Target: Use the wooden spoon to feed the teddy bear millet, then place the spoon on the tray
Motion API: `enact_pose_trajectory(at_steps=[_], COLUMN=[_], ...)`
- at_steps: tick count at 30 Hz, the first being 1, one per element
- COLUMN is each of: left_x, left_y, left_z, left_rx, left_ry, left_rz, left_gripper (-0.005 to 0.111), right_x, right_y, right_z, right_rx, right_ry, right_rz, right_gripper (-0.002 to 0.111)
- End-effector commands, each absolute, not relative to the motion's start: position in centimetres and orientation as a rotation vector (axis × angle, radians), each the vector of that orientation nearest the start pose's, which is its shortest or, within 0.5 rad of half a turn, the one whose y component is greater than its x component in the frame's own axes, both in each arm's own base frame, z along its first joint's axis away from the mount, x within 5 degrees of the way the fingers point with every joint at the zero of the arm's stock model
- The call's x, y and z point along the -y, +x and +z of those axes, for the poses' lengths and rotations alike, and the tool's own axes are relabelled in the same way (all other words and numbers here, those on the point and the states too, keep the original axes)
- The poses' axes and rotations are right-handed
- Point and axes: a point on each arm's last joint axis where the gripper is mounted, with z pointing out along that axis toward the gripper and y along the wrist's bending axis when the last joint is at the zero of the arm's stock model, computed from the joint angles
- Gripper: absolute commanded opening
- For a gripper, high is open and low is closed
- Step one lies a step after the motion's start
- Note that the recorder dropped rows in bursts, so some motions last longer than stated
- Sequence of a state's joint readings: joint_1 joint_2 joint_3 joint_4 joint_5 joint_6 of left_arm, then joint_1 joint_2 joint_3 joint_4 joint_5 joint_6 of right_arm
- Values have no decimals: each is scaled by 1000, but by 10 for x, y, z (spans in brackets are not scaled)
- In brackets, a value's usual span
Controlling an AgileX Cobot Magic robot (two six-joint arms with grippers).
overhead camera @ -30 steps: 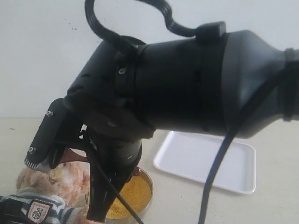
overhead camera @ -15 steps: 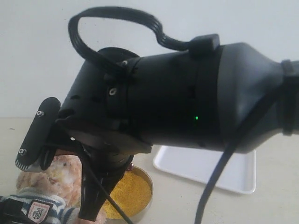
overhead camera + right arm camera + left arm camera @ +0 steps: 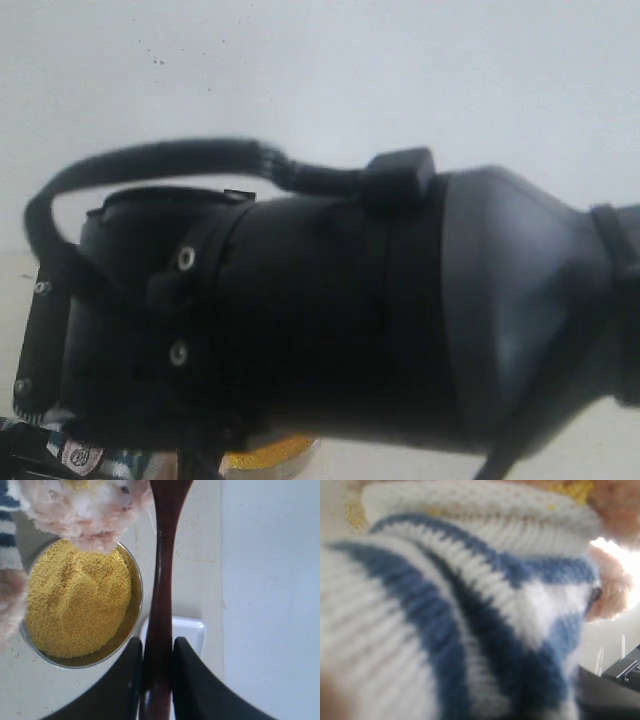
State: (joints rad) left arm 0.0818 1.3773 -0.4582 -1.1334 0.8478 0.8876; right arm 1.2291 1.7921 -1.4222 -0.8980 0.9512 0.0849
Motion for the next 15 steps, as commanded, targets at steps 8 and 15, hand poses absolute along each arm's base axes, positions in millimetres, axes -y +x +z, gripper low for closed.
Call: enact_pose_trajectory(at_steps=[8, 15], left_x=[48, 48], left_y=[191, 191], left_z=[174, 174], left_rx=[-2658, -2658], left_ry=[-53, -53], left_rz=[-1073, -1073], left_gripper=[4, 4], right_x=[-330, -332], right_y=[175, 162], right_z=[255, 245], right_rx=[-1600, -1514], right_ry=[-1635, -1518], right_rz=[-683, -684], right_gripper=[0, 0])
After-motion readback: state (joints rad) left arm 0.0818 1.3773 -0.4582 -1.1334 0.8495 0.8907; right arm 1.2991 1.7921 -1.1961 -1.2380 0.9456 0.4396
